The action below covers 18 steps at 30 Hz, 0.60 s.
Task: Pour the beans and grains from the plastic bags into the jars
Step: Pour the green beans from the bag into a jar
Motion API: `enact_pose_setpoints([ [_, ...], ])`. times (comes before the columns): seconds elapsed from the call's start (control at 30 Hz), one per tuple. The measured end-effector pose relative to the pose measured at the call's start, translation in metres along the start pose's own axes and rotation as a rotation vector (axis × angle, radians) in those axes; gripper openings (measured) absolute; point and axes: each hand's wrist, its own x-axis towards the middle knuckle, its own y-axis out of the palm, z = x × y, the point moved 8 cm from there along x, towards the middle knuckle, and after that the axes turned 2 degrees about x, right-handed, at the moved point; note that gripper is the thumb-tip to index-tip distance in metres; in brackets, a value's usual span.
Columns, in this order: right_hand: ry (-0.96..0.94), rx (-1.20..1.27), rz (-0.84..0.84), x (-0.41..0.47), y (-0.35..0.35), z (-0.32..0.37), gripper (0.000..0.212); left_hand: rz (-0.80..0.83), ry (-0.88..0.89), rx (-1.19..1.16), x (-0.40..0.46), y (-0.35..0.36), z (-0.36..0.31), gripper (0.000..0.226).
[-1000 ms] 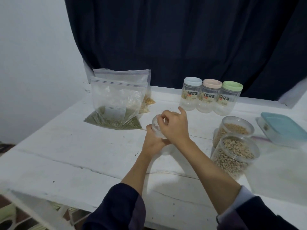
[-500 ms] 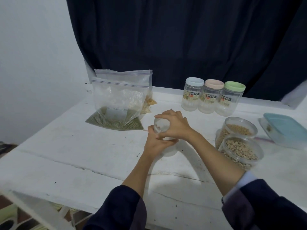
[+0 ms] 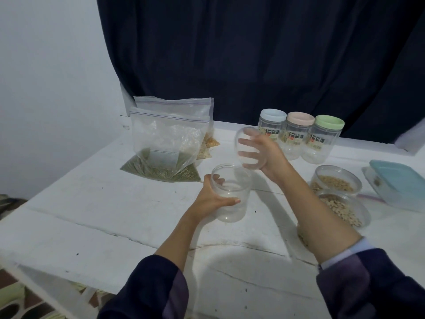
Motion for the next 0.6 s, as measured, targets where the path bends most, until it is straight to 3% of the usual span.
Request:
enact_pose_setpoints([
  [0.07,0.065,0.208,-0.206,0.005,-0.025,-0.011,0.033,-0.018,-0.001,0.004,0.001,0.001,0.002,0.102],
  [0.17,0.036,0.137,-0.57,-0.004,-0.062,-0.029,0.008,-0.032,0.021,-0.006,0.001,0.003,0.002,0.097],
  [0.23,0.093,-0.008,-0.682,-0.01,-0.076,-0.046,0.01,-0.037,0.031,-0.008,0.001,0.003,0.004,0.092],
  [0.37,0.267,-0.484,-0.668,-0.017,-0.088,-0.079,0.03,-0.056,0.04,-0.029,0.001,0.003,0.005,0.094],
  [0.47,0.314,-0.808,-0.639,-0.023,-0.093,-0.099,0.033,-0.051,0.024,-0.048,0.001,0.003,0.005,0.1],
  [0.6,0.311,-1.267,-0.613,-0.026,-0.096,-0.113,0.031,-0.047,0.028,-0.041,0.0,0.004,0.004,0.091],
])
